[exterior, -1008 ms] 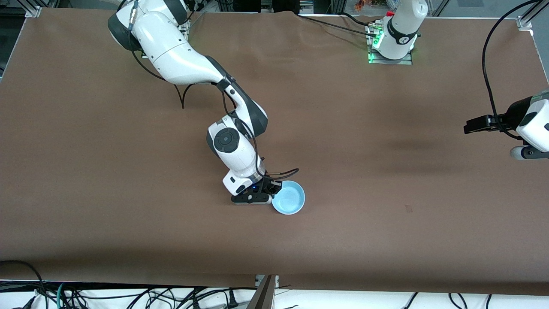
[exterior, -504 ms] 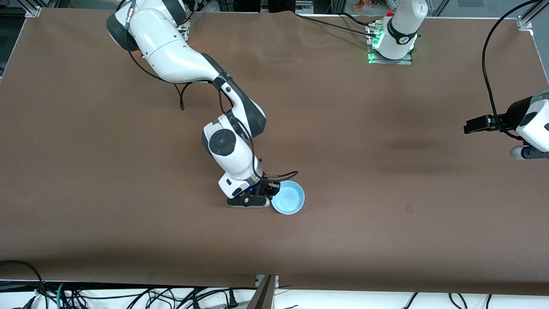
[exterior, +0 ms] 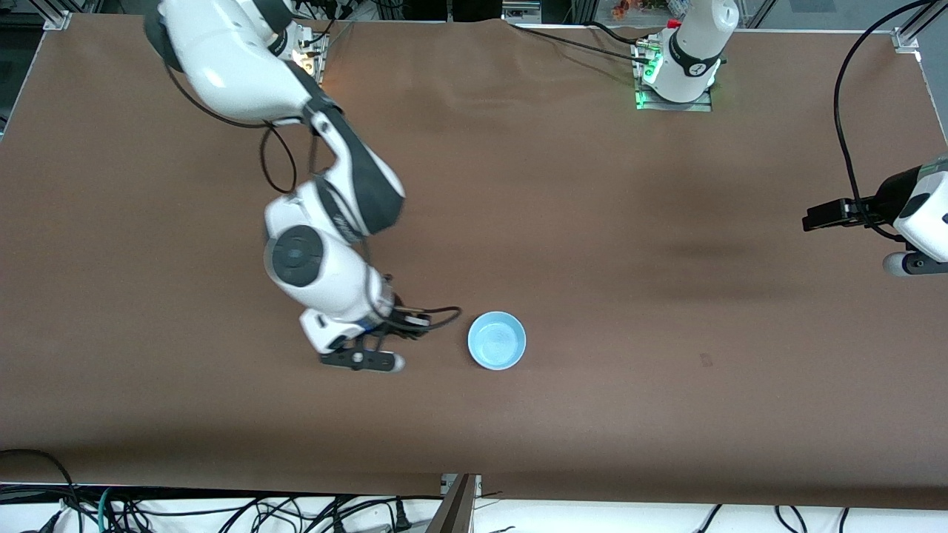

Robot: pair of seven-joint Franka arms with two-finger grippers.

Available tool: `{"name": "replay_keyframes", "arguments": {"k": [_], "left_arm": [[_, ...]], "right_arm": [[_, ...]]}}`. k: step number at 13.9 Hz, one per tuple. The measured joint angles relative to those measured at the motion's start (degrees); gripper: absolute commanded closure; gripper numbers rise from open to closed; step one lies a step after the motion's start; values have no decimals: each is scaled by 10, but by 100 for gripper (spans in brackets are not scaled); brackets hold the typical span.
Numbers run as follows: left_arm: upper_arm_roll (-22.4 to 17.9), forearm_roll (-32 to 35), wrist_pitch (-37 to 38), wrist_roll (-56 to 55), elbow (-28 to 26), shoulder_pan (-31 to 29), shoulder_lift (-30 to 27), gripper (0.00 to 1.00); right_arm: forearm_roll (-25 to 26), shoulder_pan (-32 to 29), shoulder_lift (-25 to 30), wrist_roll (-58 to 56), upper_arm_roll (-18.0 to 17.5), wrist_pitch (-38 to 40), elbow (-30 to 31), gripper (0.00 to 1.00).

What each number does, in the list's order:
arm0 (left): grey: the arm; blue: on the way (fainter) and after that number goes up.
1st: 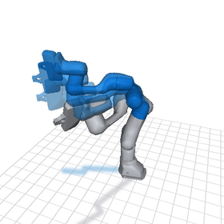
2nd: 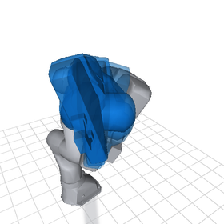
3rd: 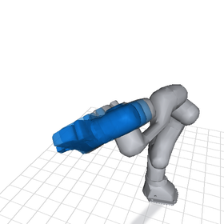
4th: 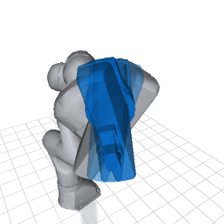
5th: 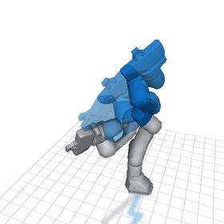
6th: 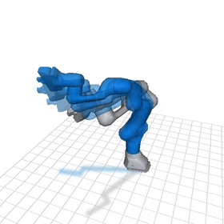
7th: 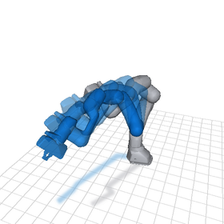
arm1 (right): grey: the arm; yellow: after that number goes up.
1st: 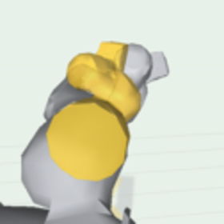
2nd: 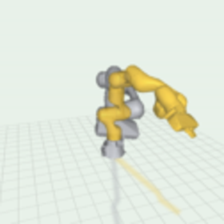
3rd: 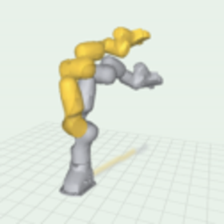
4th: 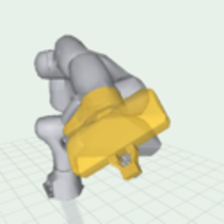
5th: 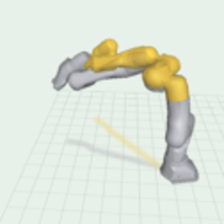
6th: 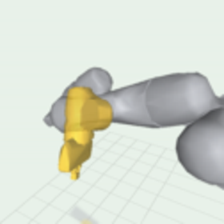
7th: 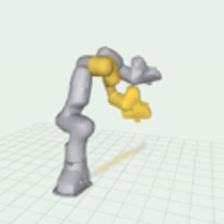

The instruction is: Stack pink and blue bowls on white bowl

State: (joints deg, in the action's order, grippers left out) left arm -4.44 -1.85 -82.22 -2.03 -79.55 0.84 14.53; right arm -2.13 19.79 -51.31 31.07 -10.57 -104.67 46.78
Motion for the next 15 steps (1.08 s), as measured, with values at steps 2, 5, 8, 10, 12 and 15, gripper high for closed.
{"name": "replay_keyframes", "arguments": {"k": [2,5,8,10,12,15], "left_arm": [[0,0,0,0,0,0,-2,0],[2,0,0,-1,1,0,-10,0],[2,0,0,-6,1,0,-15,0],[2,0,0,-7,1,0,-17,0],[2,0,0,-7,1,1,-18,0],[4,0,0,-7,0,2,-18,0]], "right_arm": [[0,-67,40,-52,-41,86,-2,78],[-1,-164,93,-100,-80,202,-3,77],[21,-202,138,-115,-80,296,-3,66],[45,-213,165,-139,-76,343,-3,56],[51,-236,185,-167,-72,376,-3,52],[52,-272,209,-182,-62,409,-1,52]]}}
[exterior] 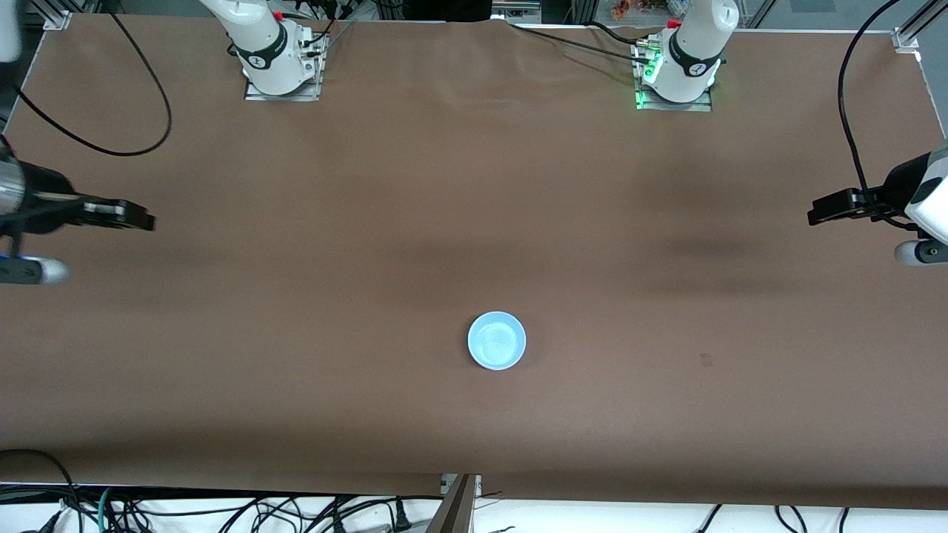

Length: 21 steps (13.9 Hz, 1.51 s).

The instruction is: Stack pink and blue bowls on white bowl

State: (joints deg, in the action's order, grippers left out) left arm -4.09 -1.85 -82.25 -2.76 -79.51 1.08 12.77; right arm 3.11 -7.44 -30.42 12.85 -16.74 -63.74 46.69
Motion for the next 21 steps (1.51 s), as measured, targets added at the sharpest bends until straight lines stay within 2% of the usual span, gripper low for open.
{"name": "replay_keyframes", "arguments": {"k": [5,7,13,15,16,21], "left_arm": [[0,0,0,-1,0,1,0,0],[0,0,0,-1,0,1,0,0],[0,0,0,-2,0,1,0,0],[0,0,0,-2,0,1,0,0],[0,0,0,-2,0,1,0,0],[0,0,0,-2,-1,1,3,0]], "right_arm": [[0,-3,45,0,46,6,53,52],[0,-3,66,-2,62,-20,99,52],[-1,10,206,-4,96,-202,367,48],[-1,33,239,-4,121,-244,424,30],[-1,48,248,-6,135,-258,438,0],[-45,131,250,-52,238,-287,436,0]]}}
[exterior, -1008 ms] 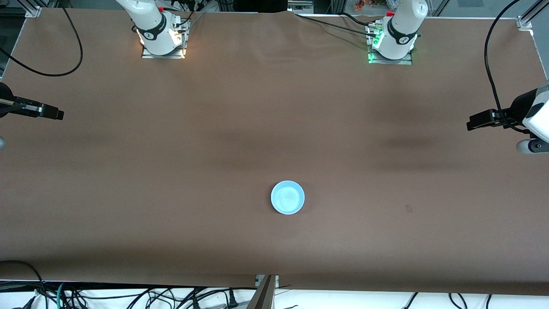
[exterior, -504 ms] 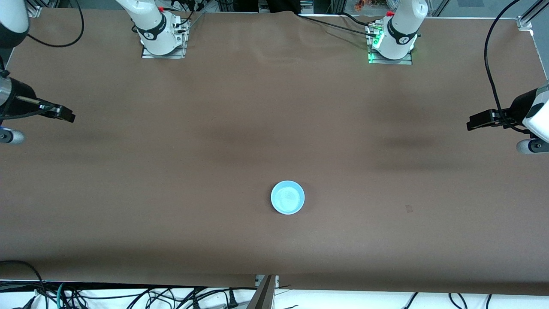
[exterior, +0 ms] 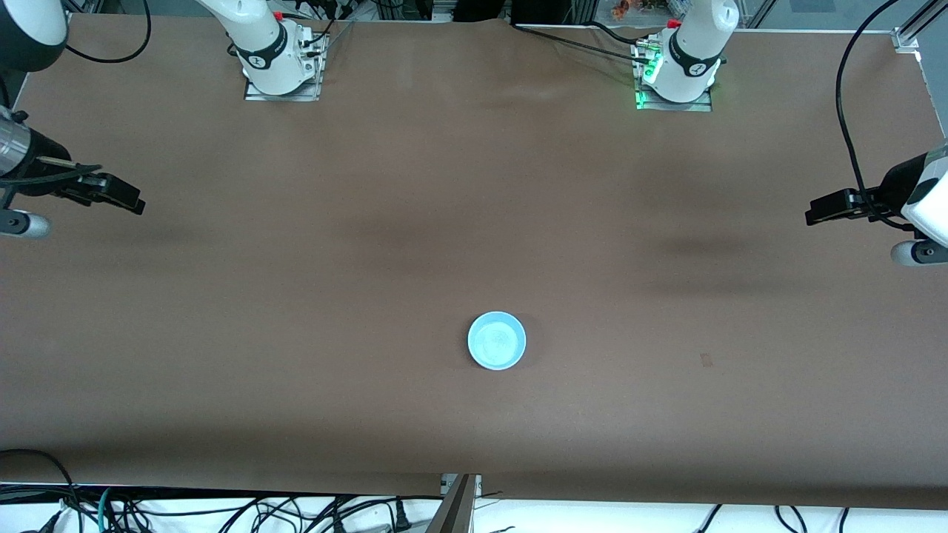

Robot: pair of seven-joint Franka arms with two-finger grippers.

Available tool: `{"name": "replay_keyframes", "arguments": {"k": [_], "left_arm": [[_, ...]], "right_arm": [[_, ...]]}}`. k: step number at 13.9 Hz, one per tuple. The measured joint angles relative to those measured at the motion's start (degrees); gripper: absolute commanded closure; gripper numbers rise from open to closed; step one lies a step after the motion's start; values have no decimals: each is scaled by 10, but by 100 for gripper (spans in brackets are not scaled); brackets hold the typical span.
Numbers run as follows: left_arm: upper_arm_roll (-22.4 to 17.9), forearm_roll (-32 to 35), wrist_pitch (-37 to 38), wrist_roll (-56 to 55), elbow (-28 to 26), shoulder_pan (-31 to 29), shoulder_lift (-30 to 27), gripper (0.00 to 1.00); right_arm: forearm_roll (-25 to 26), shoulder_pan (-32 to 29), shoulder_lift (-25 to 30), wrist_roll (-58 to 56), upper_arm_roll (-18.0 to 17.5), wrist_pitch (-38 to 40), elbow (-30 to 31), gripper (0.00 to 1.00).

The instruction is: Stack pink and blue bowls on white bowl

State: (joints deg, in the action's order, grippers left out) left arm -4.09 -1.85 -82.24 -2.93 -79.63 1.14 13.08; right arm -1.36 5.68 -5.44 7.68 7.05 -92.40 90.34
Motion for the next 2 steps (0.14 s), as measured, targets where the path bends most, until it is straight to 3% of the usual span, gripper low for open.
{"name": "replay_keyframes", "arguments": {"k": [2], "left_arm": [[0,0,0,0,0,0,4,0]], "right_arm": [[-4,3,-2,-2,7,-1,-5,0]]}}
